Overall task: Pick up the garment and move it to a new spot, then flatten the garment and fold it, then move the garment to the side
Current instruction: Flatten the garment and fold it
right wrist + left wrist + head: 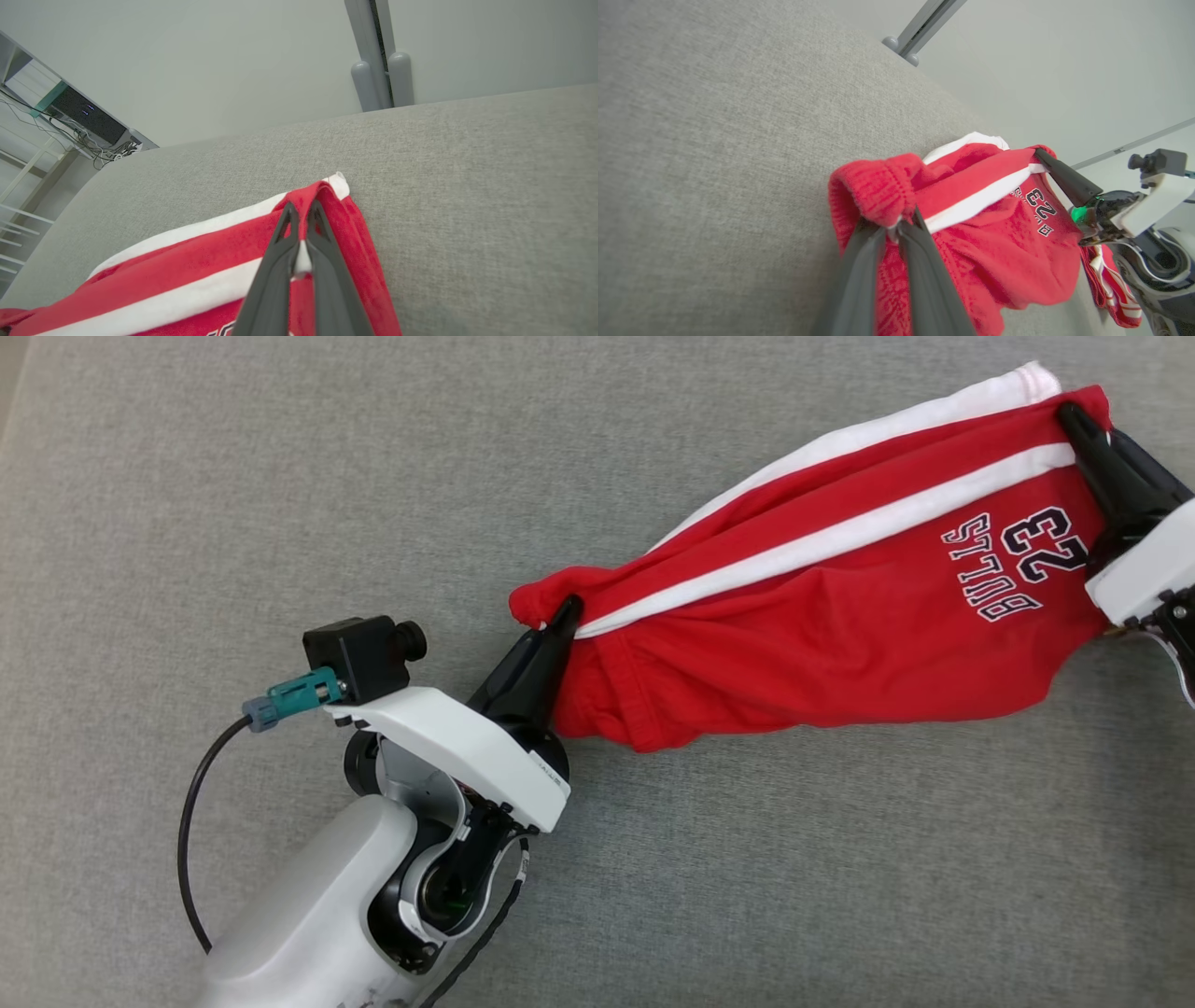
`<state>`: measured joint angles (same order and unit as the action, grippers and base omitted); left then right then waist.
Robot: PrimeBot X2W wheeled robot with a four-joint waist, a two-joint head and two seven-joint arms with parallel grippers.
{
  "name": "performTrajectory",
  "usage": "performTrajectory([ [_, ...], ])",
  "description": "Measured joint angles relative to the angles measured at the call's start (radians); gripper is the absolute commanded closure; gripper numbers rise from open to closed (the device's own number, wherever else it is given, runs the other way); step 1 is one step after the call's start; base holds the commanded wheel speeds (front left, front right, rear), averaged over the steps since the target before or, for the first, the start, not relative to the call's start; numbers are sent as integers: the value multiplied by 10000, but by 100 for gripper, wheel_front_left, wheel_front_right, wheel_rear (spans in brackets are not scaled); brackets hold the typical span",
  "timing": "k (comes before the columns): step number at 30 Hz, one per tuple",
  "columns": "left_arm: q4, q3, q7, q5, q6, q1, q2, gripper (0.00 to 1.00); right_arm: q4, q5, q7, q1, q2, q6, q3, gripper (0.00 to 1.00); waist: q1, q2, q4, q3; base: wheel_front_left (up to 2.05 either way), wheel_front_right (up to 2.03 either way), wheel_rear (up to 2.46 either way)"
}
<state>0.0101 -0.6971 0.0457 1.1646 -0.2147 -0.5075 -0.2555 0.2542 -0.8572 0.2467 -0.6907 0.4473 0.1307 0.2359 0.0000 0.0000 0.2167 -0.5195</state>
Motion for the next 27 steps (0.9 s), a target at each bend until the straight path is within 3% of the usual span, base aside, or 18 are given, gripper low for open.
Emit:
performTrajectory([
  [2,213,-25,-13,-2,65,-108,67,100,274,58,12,-301,-8,0,190,100,0,0,156,-129,0,0,0],
  [3,313,-27,-13,-2,90,-137,71,100,385,59,33,-425,-19,0,278,86,0,0,217,-172,0,0,0],
  [4,391,-29,-13,-6,111,-146,79,73,466,94,8,-524,-25,0,343,50,0,0,268,-201,0,0,0],
  [5,468,-31,-6,-10,111,-155,104,53,541,148,-127,-593,-29,0,351,0,0,0,312,-216,0,0,0],
  [6,522,-40,4,-21,113,-180,125,0,623,151,-242,-651,-23,0,345,0,0,0,342,-210,0,0,0],
  [15,537,-146,96,-33,196,-11,75,0,1039,447,-1001,-712,303,0,757,0,0,0,306,152,0,0,0],
  [22,238,-142,1546,-1360,-470,1104,-775,0,965,2094,-3012,-304,777,0,1204,0,0,0,-42,811,0,0,0],
  [26,58,178,2079,-2042,-811,2106,-894,0,1225,3198,-4253,696,767,0,694,0,0,0,-265,1434,0,0,0],
  [27,59,276,2136,-2742,-876,2638,-988,0,1335,3586,-4577,1329,589,0,286,0,0,0,-376,1790,0,0,0],
])
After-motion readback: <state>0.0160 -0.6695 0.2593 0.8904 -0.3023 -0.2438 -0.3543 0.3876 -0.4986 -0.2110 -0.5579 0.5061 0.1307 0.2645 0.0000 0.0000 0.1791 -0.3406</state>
